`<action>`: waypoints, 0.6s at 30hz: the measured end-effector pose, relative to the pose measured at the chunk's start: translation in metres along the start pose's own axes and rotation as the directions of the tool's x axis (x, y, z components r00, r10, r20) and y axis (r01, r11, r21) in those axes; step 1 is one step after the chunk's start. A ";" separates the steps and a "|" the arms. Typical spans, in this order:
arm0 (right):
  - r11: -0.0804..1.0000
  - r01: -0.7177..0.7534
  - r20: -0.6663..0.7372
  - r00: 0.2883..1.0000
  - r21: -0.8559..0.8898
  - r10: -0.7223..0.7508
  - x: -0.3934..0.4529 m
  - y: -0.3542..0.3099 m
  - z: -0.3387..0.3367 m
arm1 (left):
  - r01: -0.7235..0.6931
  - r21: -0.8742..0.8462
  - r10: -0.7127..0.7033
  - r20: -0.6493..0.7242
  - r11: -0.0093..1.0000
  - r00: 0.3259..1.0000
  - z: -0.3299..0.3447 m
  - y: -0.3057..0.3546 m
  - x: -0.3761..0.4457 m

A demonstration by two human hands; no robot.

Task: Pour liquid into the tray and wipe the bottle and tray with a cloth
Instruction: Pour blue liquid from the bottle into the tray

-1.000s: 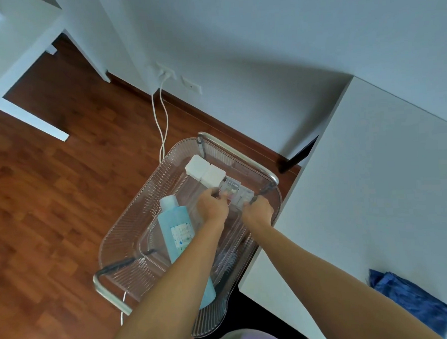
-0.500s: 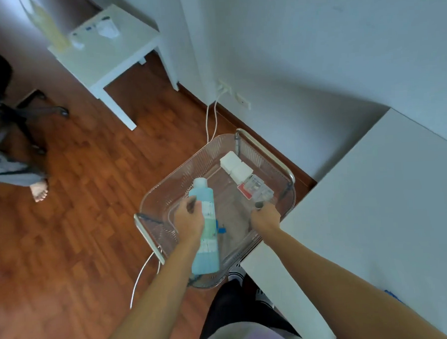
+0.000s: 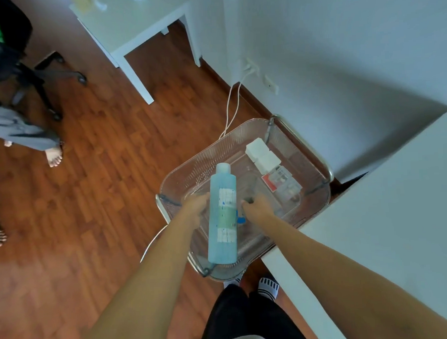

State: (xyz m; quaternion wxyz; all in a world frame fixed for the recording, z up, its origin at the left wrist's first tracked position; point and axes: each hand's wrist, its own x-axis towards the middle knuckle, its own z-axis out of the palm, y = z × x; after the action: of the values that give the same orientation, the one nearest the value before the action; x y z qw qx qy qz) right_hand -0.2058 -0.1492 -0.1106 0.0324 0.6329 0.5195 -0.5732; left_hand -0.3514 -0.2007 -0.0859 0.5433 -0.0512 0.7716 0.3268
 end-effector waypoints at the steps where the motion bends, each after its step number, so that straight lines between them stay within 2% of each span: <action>1: 1.000 0.005 0.019 1.000 0.017 -0.005 0.004 -0.002 0.003 | 0.017 -0.001 -0.017 0.030 1.000 0.999 0.001 0.000 0.004; 5: 0.996 -0.013 0.078 0.997 0.083 0.006 0.015 -0.004 0.012 | 0.096 -0.022 -0.094 0.082 0.995 0.992 0.004 0.000 0.018; 7: 0.990 -0.039 0.104 0.994 0.134 0.025 0.019 -0.003 0.016 | 0.113 0.012 -0.113 0.070 0.994 0.991 0.005 0.002 0.021; 11: 0.972 -0.063 0.143 0.989 0.228 0.030 0.023 0.002 0.020 | 0.152 0.076 -0.161 0.146 0.986 0.976 0.003 0.004 0.022; 18: 0.970 -0.019 0.092 0.996 0.244 -0.004 0.014 0.007 0.020 | 0.024 0.130 -0.048 0.188 0.991 0.981 -0.001 -0.002 0.016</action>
State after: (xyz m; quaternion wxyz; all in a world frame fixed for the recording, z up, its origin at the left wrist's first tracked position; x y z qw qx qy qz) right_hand -0.2173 -0.1565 -0.1317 -0.0201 0.6070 0.4404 -0.6612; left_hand -0.3579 -0.1985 -0.1008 0.6227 0.0009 0.7342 0.2706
